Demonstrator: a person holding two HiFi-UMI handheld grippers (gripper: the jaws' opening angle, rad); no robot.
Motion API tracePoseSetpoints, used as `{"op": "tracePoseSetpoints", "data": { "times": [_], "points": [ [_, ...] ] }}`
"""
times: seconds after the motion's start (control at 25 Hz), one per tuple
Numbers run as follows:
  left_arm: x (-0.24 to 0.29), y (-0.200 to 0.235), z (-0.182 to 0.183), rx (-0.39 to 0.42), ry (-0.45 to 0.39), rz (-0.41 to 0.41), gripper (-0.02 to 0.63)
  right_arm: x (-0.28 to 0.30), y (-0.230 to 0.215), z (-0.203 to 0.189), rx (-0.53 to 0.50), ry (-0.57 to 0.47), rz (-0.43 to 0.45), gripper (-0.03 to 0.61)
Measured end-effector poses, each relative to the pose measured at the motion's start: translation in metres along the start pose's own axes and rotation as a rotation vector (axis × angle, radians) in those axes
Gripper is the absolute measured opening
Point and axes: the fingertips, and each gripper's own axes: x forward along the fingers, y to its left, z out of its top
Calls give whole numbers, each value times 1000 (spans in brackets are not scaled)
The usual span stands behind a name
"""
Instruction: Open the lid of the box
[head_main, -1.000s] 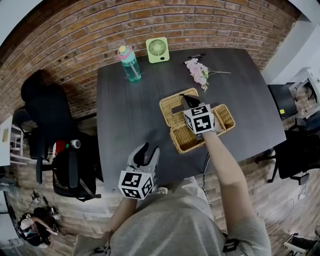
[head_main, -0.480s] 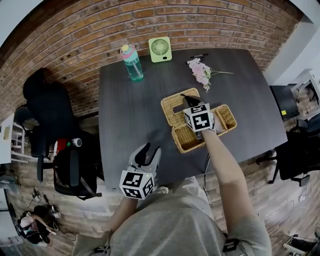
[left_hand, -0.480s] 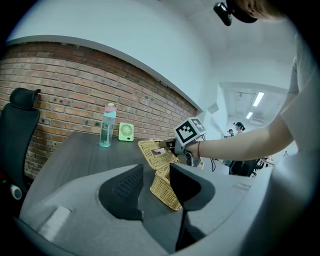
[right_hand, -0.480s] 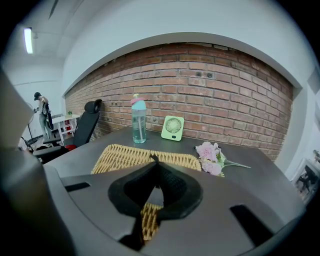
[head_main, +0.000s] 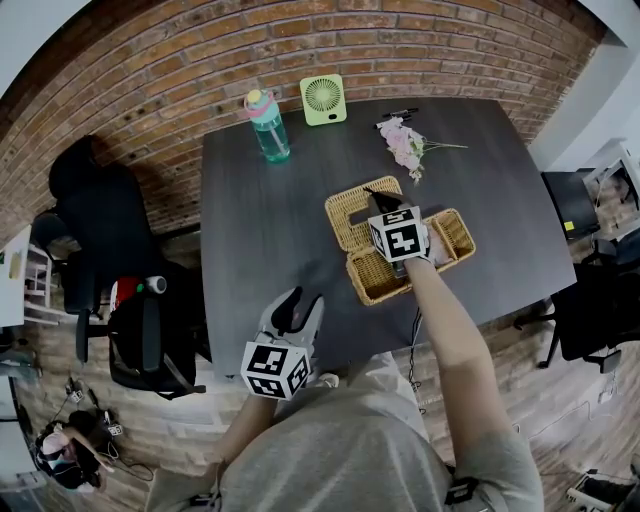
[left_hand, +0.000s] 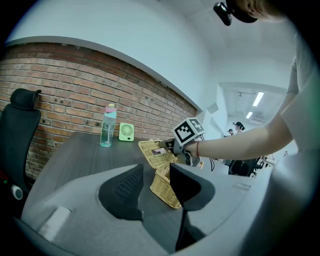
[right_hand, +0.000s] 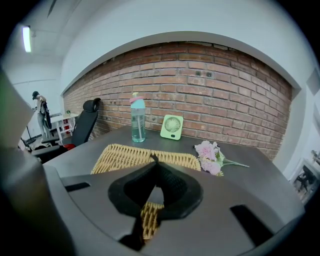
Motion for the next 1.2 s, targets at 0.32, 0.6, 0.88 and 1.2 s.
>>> {"op": "tracePoseSetpoints", "data": {
  "times": [0.32, 0.6, 0.88, 1.2],
  "points": [
    [-10, -1, 0, 3, 0, -14, 163, -14, 8, 0, 20, -13, 22, 71],
    [-19, -8, -1, 18, -4, -48, 163, -43, 13, -7, 40, -38, -9, 71],
    [-30, -17, 0, 34, -8, -84, 163, -77, 24, -16, 80, -78, -36, 71],
    [-46, -33, -4, 57, -7, -138, 163, -123, 45, -25, 110, -125, -57, 70]
  ]
}}
